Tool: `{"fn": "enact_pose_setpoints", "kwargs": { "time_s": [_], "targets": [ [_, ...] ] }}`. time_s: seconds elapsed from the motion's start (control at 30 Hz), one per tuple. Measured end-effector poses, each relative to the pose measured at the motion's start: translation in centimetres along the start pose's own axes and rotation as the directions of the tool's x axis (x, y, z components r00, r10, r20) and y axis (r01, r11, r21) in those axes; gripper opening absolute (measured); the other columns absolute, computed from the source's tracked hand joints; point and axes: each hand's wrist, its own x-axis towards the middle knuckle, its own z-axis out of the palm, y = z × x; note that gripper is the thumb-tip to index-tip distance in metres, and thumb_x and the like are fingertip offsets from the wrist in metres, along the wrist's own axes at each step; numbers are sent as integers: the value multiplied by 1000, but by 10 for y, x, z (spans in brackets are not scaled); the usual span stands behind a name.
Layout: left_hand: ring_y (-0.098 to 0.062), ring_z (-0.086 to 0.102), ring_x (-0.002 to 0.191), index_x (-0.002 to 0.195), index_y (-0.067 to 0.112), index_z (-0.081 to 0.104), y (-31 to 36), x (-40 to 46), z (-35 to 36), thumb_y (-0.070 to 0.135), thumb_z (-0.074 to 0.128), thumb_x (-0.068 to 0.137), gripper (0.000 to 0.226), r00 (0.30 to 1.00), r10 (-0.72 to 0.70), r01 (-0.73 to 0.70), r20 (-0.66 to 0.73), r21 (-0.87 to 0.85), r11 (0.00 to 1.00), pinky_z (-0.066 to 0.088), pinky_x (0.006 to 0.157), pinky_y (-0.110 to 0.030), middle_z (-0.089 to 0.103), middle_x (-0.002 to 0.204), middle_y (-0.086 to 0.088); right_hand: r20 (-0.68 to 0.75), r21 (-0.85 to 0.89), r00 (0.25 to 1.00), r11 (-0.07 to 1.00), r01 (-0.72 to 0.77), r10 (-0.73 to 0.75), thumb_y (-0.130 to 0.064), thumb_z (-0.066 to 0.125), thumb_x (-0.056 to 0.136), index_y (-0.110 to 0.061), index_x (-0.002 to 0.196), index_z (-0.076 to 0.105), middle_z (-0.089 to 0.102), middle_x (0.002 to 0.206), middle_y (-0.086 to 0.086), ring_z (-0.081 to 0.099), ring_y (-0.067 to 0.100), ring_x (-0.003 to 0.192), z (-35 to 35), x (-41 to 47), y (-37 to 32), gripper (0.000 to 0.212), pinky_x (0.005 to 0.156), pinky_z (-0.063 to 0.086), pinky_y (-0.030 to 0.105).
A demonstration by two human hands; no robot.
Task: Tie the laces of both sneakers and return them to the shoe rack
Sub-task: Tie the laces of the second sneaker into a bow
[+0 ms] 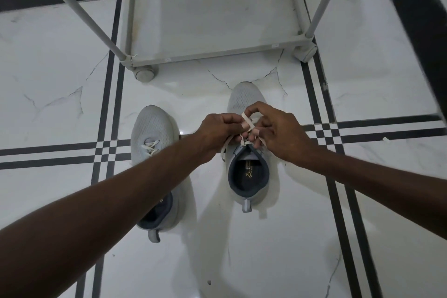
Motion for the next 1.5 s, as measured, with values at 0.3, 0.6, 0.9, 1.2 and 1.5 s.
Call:
{"fn": "enact_pose_setpoints", "kwargs": {
  "time_s": [0.3,0.6,0.9,1.2,1.5],
  "targets": [
    [-30,57,91,91,-1,71,0,-3,4,18,71,86,20,987,-8,13,157,-33,999,44,90,-40,71,91,-15,34,62,995,993,-100,98,5,57,87,-17,104,55,74,72,7,71,19,58,-4,9,2,28,56,55,20],
    [-15,58,65,109,-5,69,-5,-2,4,16,71,87,30,1000,17,-17,-7,-16,1000,49,72,-27,65,76,-9,88,270,973,935,-232,215,4,68,83,-1,92,59,70,74,20,67,21,61,-4,12,9,15,59,55,22],
    [-14,60,70,95,12,75,3,-2,-7,13,64,92,11,987,81,-112,141,236,965,51,72,-29,67,82,-11,217,348,932,869,-352,291,9,64,85,3,104,54,65,86,23,63,23,64,-10,14,9,22,43,42,10],
    [-3,58,60,86,19,77,34,-15,4,17,70,85,7,870,362,-458,334,821,342,42,60,-15,72,74,7,306,248,924,918,-311,231,3,65,87,6,99,57,68,81,21,66,21,67,-19,22,16,15,63,55,28],
    [-12,67,66,83,18,76,20,-15,3,21,78,74,11,831,529,-431,169,798,422,51,63,-28,75,74,3,344,248,905,905,-346,252,3,64,87,6,107,59,73,87,24,70,24,69,-23,23,12,20,73,54,42]
  ]
}}
